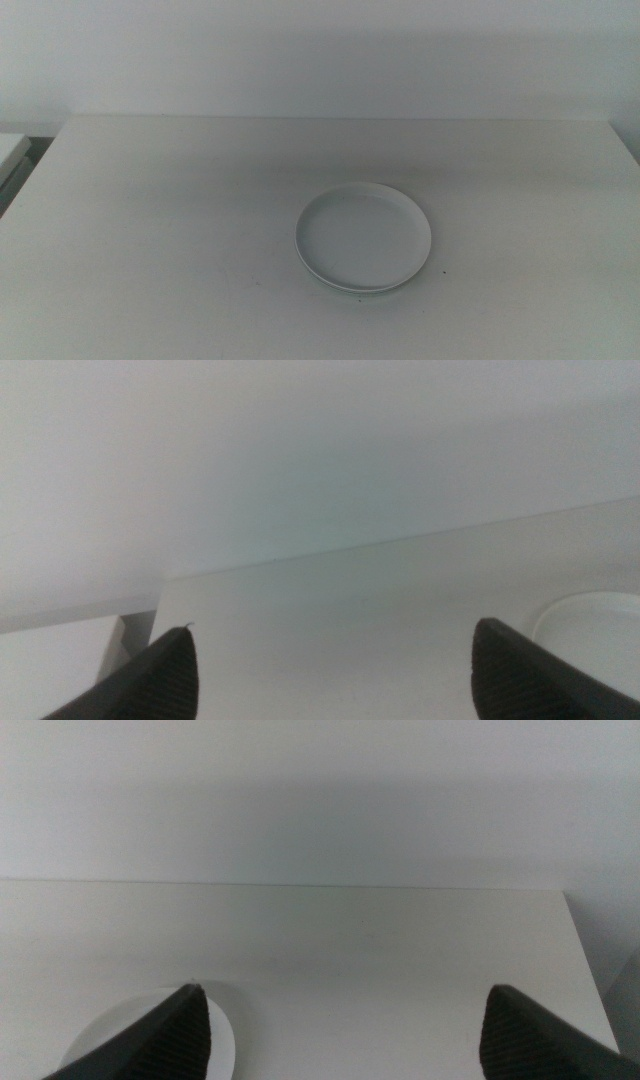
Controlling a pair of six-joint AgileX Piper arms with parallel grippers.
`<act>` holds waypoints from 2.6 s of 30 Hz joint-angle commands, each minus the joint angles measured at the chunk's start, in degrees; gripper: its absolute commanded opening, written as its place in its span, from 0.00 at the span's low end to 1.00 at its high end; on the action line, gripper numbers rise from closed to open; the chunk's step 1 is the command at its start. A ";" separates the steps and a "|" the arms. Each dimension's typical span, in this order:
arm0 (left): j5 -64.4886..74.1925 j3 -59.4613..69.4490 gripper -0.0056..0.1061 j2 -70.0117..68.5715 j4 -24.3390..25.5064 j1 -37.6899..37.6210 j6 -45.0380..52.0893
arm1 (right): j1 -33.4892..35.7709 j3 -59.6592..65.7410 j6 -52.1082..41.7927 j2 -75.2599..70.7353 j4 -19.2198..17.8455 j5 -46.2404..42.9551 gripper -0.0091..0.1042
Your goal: Stack the three bowls on top of each other.
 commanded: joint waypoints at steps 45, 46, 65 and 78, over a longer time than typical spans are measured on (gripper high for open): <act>-8.80 3.28 0.89 -2.86 4.98 0.11 -8.73 | -15.73 16.23 -21.10 -10.75 12.78 -26.97 0.90; -8.80 3.28 0.89 -2.86 4.98 0.11 -8.73 | -16.93 17.82 -23.97 -11.97 14.44 -29.16 0.90; -8.80 3.28 0.89 -2.86 4.98 0.11 -8.73 | -20.28 43.32 -27.36 -38.87 17.67 -32.47 0.90; -12.60 15.57 0.89 -17.51 4.13 0.11 -8.72 | -20.28 57.16 -27.36 -48.51 17.45 -33.74 0.90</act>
